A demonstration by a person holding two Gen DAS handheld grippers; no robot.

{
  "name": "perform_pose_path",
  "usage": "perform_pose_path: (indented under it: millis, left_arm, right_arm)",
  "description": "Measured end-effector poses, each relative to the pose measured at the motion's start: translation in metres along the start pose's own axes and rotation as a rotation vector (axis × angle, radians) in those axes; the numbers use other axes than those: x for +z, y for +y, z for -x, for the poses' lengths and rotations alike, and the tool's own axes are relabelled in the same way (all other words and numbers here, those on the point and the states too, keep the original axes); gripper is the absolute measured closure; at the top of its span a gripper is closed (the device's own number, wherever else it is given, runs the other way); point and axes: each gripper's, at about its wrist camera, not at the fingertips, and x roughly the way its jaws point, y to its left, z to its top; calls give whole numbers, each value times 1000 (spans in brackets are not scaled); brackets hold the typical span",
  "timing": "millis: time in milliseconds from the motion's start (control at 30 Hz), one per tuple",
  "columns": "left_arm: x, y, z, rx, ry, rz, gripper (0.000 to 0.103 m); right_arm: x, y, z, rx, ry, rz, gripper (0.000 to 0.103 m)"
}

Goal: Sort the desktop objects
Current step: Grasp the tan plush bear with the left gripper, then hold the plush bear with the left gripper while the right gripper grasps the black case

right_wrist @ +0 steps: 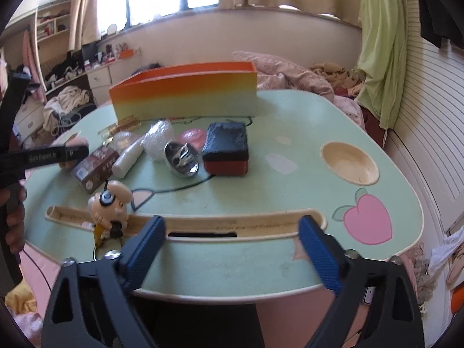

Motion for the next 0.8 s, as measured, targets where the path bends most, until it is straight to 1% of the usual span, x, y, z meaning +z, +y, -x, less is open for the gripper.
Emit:
perform_pose_path:
  millis: [67,167,200,233,267,333,433,633,800]
  left_arm:
    - [0,-1,0,11,1,-12,49]
    - [0,-5,-1,24,3,-35,49]
    - [0,-6,-1,26,3,-38,49]
    - [0,-6,-1,28,4,-41,49]
    - [0,-7,-1,30,3,-43,49]
    - [0,-7,-2,32,3,-46,49]
    - [0,-9,-2,34,3,-50,49]
    - [0,-8,-3,30,3,-43,49]
    - [1,-8,-3,29,5,-45,49]
  right_arm:
    - [10,-4,2,8,-25,-10,20]
    - [31,-10,0,23,-55,-23,20]
    - [39,-13,-4,21,-51,-29,22]
    - [46,-16,-10,16,-35,-36,30]
    - [52,-18,-17,11,-18,-43,34]
    - [62,-26,-32,34,32,-75,47]
    - [69,-34,-44,97,75,-126,48]
    - [72,-26,-45,138,83,-120,48]
    - [69,-18,-64,100,152,-108,48]
